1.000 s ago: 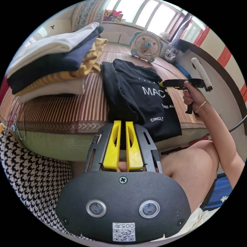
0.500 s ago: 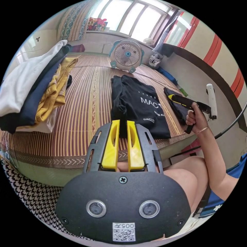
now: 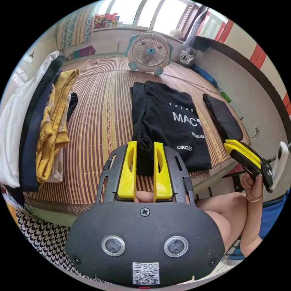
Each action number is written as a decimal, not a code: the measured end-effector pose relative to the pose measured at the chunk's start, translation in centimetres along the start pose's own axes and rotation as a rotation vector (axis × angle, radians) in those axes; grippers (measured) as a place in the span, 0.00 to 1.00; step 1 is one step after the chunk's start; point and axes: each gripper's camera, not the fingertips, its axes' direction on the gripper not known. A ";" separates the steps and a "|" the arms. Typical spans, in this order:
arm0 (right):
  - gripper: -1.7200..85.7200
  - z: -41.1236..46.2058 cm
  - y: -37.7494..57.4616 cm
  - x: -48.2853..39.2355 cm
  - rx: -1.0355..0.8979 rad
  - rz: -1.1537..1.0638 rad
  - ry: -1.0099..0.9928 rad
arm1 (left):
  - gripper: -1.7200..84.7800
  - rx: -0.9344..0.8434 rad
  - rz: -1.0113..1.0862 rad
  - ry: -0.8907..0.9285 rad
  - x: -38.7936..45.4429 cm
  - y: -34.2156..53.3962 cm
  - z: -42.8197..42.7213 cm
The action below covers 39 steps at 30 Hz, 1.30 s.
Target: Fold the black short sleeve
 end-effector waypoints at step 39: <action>0.01 3.2 1.0 3.7 -0.244 -0.037 0.035 | 0.06 0.095 0.073 0.238 4.3 -5.2 -8.9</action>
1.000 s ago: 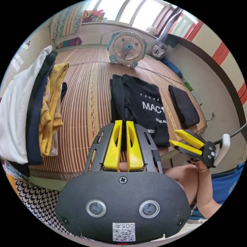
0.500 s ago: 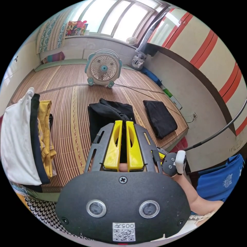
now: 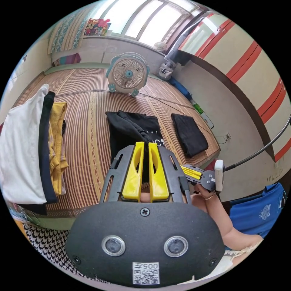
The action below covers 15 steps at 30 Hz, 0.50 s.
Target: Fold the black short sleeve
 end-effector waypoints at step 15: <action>0.00 1.7 -1.2 2.0 -0.144 0.013 -0.066 | 0.07 -0.202 -0.008 -0.242 -1.9 7.9 10.0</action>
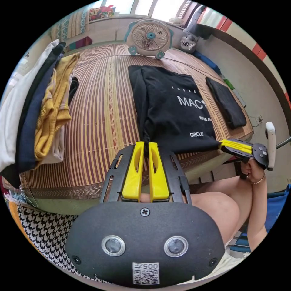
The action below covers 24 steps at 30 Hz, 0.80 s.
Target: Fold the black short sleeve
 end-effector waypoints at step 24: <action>0.01 -3.6 1.0 7.4 0.172 0.593 0.191 | 0.05 0.123 0.257 0.002 7.6 11.3 -3.2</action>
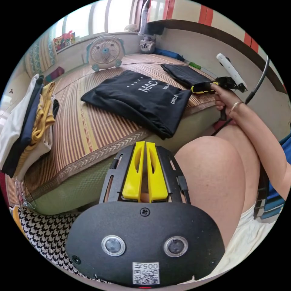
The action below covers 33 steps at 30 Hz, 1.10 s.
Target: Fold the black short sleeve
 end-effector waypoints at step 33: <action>0.00 5.6 -4.7 -5.4 -0.069 -0.165 0.017 | 0.02 -0.109 0.154 -0.018 2.5 -3.4 5.9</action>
